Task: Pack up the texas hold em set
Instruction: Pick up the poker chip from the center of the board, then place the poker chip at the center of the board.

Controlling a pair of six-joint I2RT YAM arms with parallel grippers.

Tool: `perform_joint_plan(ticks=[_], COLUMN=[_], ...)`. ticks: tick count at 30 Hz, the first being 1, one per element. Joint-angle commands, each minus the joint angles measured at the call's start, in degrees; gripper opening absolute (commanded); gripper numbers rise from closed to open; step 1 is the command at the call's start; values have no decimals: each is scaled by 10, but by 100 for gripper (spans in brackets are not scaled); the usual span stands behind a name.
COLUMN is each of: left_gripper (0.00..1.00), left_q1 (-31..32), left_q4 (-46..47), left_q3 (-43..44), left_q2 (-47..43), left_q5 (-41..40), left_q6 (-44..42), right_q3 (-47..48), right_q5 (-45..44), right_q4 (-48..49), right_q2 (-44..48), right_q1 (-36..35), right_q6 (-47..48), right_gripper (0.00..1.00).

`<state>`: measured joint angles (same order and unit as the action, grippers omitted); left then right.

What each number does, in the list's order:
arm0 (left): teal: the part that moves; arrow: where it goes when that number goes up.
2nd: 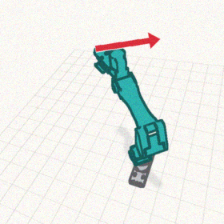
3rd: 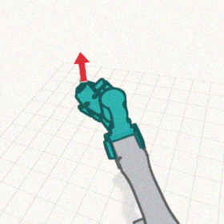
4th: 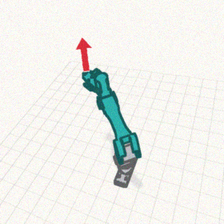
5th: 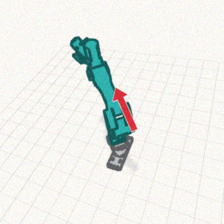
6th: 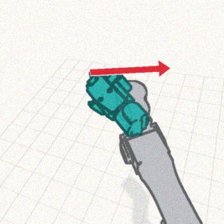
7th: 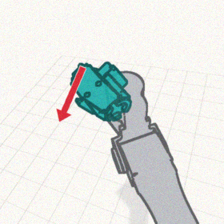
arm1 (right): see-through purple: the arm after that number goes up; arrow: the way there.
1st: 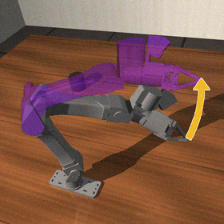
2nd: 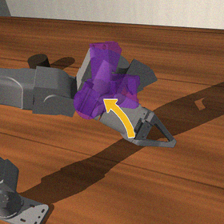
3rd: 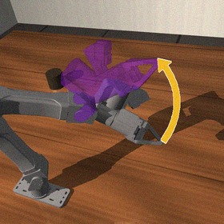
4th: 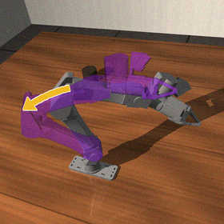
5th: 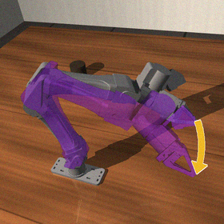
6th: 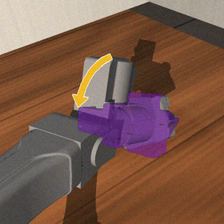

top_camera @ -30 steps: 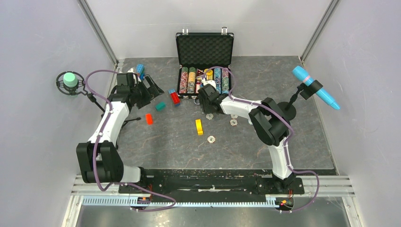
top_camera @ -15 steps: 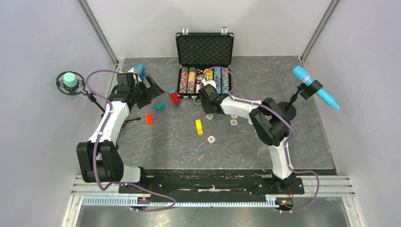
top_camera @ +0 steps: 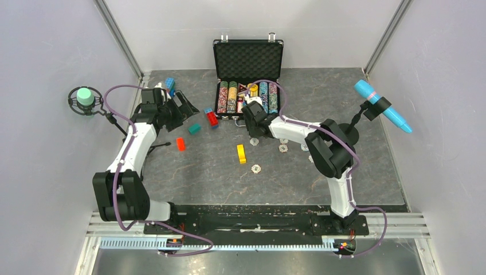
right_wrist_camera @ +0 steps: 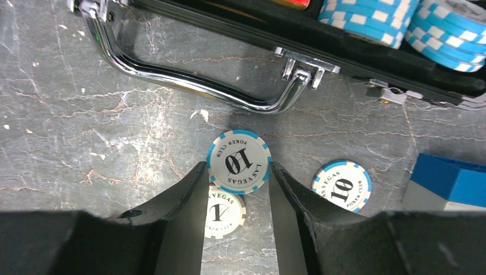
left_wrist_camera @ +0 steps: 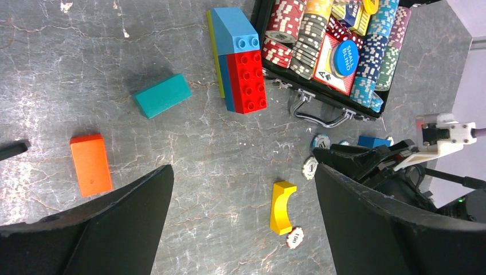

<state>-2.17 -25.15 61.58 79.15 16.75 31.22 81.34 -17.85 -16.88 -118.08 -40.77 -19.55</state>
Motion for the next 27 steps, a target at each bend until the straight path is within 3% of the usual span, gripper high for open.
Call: perform_joint_plan(ticks=[1, 27], left_gripper=[100, 100], left_q1=[-3, -3], left_q4=[20, 29], left_q3=[12, 8], left_q2=[6, 14], left_q5=[17, 46], left_q6=[24, 28], right_q3=[7, -110], right_q5=[-1, 4], right_q4=[6, 44], right_q2=[51, 114], right_q1=[8, 75], right_q6=[4, 3], right_gripper=[42, 42])
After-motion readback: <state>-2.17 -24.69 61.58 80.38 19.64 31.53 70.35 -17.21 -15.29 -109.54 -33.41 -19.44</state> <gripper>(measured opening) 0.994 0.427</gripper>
